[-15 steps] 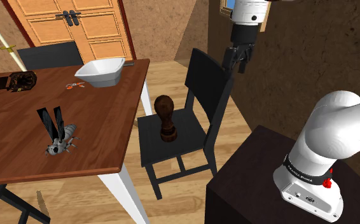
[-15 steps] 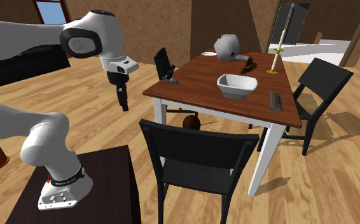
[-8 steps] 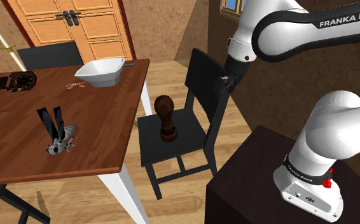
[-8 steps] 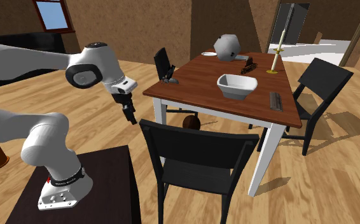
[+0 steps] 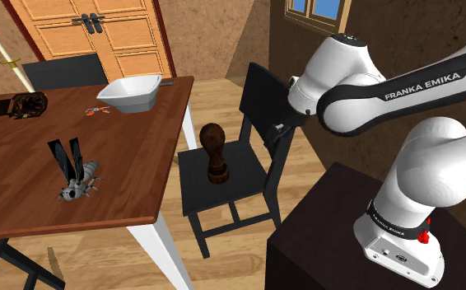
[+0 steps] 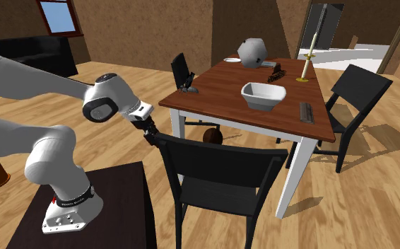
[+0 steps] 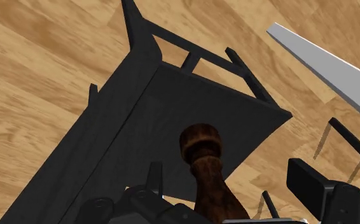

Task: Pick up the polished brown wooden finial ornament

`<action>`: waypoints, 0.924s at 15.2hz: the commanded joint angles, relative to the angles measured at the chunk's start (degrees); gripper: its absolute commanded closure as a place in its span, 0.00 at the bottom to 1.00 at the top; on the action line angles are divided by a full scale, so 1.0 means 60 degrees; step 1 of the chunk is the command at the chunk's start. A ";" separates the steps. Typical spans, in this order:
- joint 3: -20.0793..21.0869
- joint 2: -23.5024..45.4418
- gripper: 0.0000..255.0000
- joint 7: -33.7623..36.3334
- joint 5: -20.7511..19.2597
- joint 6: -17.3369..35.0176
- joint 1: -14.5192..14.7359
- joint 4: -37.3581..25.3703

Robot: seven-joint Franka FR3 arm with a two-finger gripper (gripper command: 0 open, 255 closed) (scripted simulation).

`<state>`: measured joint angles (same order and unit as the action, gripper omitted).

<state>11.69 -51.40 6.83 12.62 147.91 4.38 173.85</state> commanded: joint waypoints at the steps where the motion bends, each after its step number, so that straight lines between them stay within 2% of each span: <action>1: 0.0019 0.0031 0.00 0.0005 0.0014 0.0143 0.0005 0.0048; 2: 0.0016 0.0015 0.00 0.0003 0.0012 0.0129 0.0005 0.0050; 3: 0.2709 0.4401 0.00 -0.1900 0.3997 0.6391 -0.0651 0.0074; 4: 0.2368 0.4626 0.00 -0.2302 0.3881 0.6499 -0.0873 -0.0039; 5: 0.2891 0.6262 0.00 -0.1076 0.2960 0.8667 -0.1028 -0.0118; 6: 0.2706 0.7311 0.00 -0.1470 0.3356 0.9790 -0.0750 -0.0394; 7: 0.2948 0.8277 0.00 -0.1577 0.3363 1.0814 -0.1021 -0.0674; 8: 0.3923 0.9277 0.00 -0.1878 0.3489 1.1821 -0.2018 -0.1016; 11: 0.3057 1.1814 0.00 -0.2347 0.3242 1.4245 -0.1392 -0.2160; 14: 0.2420 1.3776 0.00 -0.2586 0.2760 1.5885 -0.1011 -0.3474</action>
<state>27.74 26.01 -7.92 30.67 238.75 -2.39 156.11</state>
